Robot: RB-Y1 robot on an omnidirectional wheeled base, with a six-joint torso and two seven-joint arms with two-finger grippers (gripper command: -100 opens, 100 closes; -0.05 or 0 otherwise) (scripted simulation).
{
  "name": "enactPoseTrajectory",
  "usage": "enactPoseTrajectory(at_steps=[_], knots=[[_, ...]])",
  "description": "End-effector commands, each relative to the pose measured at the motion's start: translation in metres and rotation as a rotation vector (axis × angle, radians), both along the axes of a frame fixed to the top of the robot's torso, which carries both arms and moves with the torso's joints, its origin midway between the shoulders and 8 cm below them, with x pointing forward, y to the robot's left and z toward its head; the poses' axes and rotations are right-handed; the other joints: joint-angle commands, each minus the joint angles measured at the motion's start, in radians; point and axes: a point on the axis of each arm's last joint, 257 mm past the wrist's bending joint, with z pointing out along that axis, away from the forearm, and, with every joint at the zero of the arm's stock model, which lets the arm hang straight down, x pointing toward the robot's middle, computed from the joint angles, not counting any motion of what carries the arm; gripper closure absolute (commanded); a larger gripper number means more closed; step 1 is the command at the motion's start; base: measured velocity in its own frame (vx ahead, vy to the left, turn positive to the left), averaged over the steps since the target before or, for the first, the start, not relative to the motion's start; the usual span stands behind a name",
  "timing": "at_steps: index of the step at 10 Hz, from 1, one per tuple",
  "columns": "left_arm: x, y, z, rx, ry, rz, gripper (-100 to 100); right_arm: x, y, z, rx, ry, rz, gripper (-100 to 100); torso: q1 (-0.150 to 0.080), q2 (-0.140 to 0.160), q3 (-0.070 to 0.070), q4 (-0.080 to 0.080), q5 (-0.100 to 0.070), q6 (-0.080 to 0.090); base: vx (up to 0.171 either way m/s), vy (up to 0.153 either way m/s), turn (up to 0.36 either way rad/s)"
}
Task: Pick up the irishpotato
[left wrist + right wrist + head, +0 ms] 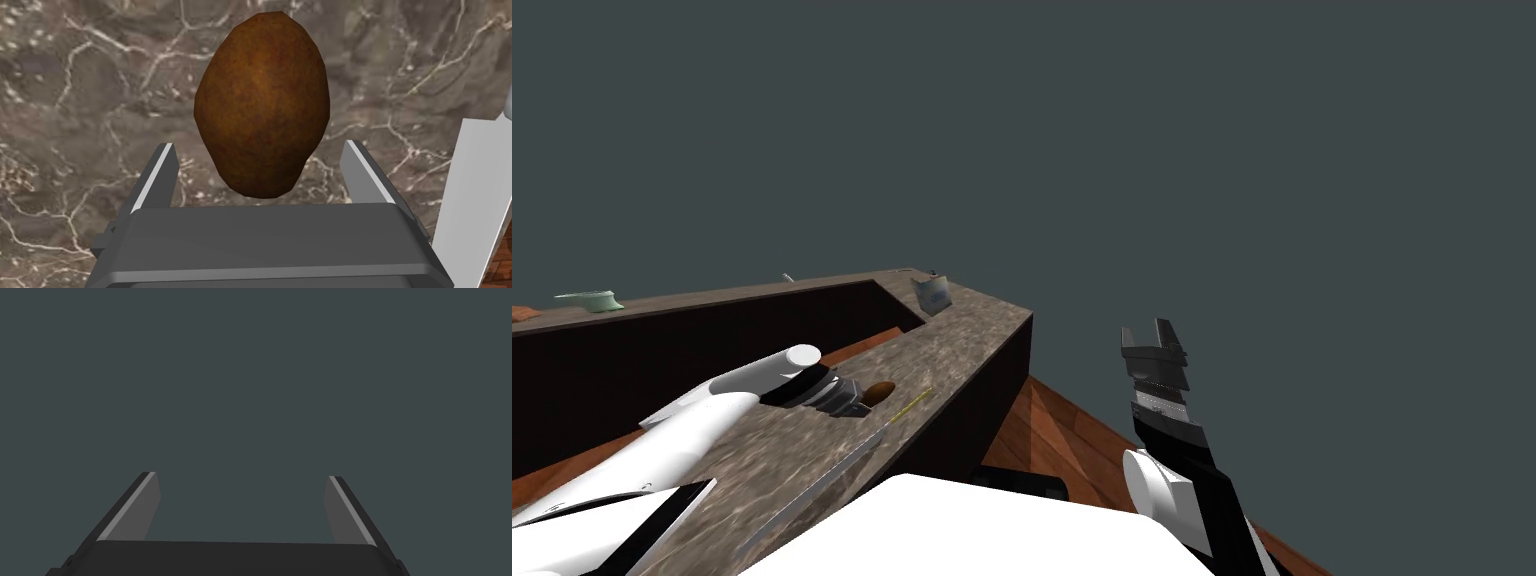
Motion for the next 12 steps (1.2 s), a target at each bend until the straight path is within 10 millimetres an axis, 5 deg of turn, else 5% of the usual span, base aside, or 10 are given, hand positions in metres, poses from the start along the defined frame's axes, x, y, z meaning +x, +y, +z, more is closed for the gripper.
enactPoseTrajectory(at_steps=[1,4,5,9,10,11,12], knots=[[0.0081,-0.0072,-0.0022,-0.002,-0.005,0.02,-100,0.0,0.0,0.0,0.0,0.0,0.0,0,0.0,0.0,0.0,0.0,0.0,0.0,-0.108,0.051,-0.156],[0.0104,-0.0101,-0.0027,-0.003,-0.006,0.027,-100,0.0,0.0,0.0,0.0,0.0,0.0,0,0.0,0.0,0.0,0.0,0.0,0.0,-0.069,0.038,-0.05],[0.0111,-0.0105,-0.0026,-0.004,-0.006,0.031,100,0.0,0.0,-0.0001,0.0,0.0,0.0,0,-0.001,-0.002,-0.001,0.0,0.0,-0.001,-0.007,0.005,0.005],[0.0112,-0.0102,-0.0024,-0.003,-0.006,0.03,100,0.0,0.0,0.0,0.0,0.0,0.0,0,-0.003,-0.006,-0.003,-0.001,0.0,-0.001,0.0,0.0,0.0],[0.0111,-0.0102,-0.0024,-0.003,-0.006,0.031,0,0.0,0.0,0.0,0.0,0.0,0.0,0,-0.003,-0.006,-0.003,-0.001,0.0,-0.001,0.0,0.0,0.0],[0.0031,-0.0024,-0.0001,-0.001,-0.001,0.012,100,0.0,0.0,0.0,0.0,0.0,0.0,0,-0.003,-0.006,-0.003,-0.001,-0.001,0.0,0.093,-0.044,0.139],[0.0031,-0.0024,-0.0001,-0.001,-0.001,0.01,100,-0.0001,-0.0001,-0.0001,0.0,0.0,0.0,0,-0.005,-0.01,-0.005,-0.002,-0.001,-0.002,0.121,-0.07,0.155]])
